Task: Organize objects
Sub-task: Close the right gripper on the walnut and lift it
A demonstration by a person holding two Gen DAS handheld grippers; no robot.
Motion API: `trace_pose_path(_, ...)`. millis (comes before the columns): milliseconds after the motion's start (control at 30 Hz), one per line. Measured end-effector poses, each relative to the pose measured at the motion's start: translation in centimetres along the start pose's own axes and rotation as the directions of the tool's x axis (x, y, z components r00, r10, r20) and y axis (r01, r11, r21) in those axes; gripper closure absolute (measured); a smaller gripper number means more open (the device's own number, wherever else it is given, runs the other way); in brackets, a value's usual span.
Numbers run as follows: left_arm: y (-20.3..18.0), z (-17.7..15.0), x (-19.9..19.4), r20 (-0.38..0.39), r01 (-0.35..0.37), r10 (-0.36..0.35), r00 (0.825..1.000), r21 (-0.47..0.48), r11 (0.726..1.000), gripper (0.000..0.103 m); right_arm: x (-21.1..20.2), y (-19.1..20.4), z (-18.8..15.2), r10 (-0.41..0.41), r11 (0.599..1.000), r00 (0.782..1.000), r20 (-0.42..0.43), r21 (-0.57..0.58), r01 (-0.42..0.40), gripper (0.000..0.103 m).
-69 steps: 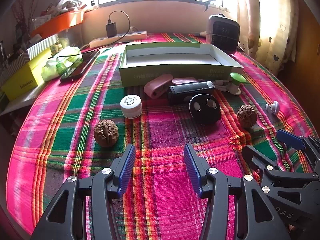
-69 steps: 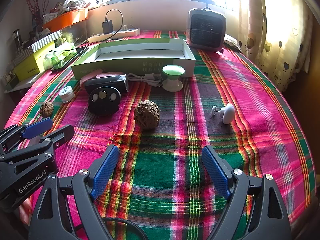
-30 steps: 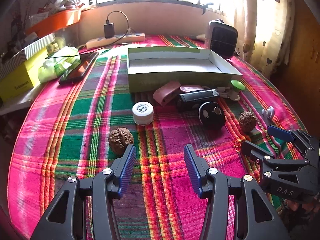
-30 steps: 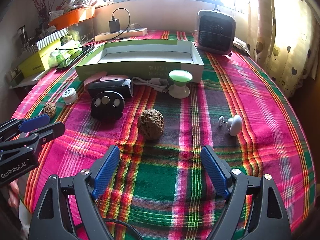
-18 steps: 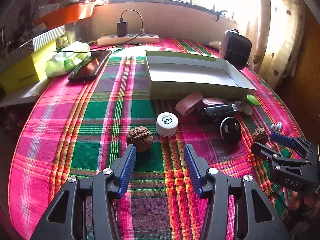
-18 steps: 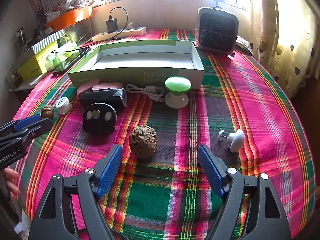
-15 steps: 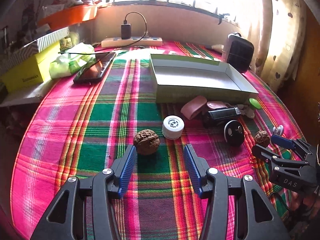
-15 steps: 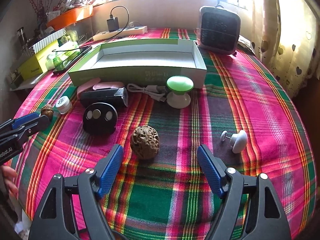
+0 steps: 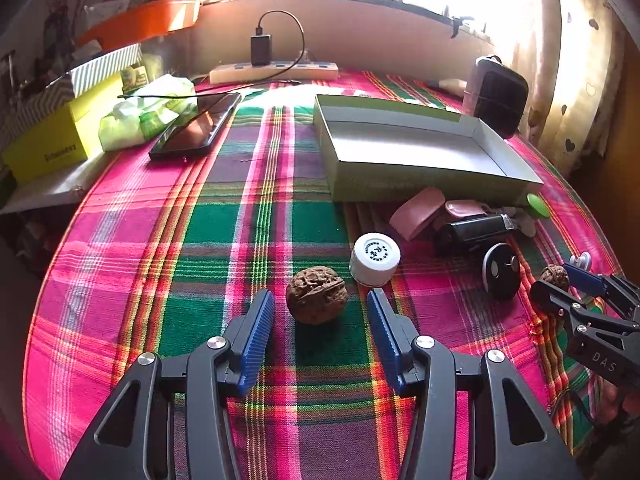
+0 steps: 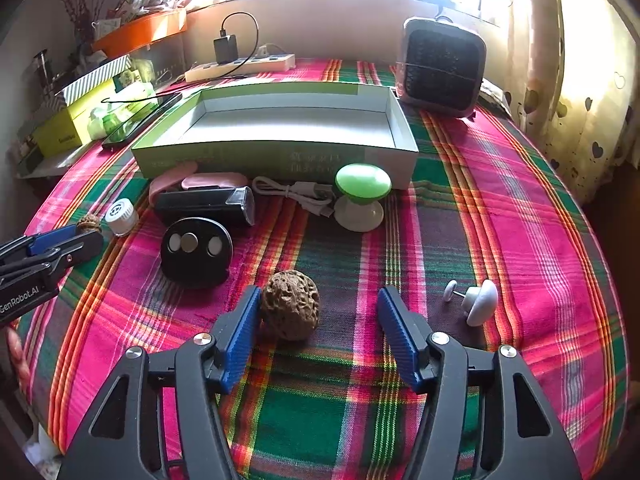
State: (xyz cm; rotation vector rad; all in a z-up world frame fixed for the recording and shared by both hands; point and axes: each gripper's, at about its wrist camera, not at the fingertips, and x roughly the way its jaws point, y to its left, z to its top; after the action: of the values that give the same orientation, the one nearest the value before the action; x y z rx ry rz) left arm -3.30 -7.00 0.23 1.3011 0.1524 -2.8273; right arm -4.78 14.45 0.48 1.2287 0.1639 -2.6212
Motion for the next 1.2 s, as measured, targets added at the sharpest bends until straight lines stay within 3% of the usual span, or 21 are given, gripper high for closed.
trace_pose_path(200, 0.1, 0.1, 0.2, 0.008, -0.016, 0.016, 1.0, 0.001, 1.0, 0.074, -0.1, 0.2, 0.0, 0.002, 1.0, 1.0, 0.006, -0.009, -0.002, 0.052)
trace_pose_path(533, -0.2, 0.3, 0.2, 0.002, 0.003, -0.003, 1.0, 0.009, 1.0, 0.074, -0.2, 0.3, 0.0, 0.014, 1.0, 1.0, 0.009, -0.008, -0.014, 0.072)
trace_pose_path(900, -1.4, 1.3, -0.9, 0.024, 0.027, -0.028, 0.999, 0.034, 0.999, 0.074, -0.6, 0.0, 0.7, 0.029, 1.0, 0.999, 0.016, -0.002, -0.029, 0.073)
trace_pose_path(1200, -2.3, 3.6, -1.2, 0.046, 0.041, -0.044, 0.998, 0.059, 0.997, 0.074, -1.5, 0.0, 3.4, 0.07, 0.997, 0.996, 0.06, -0.025, -0.068, 0.073)
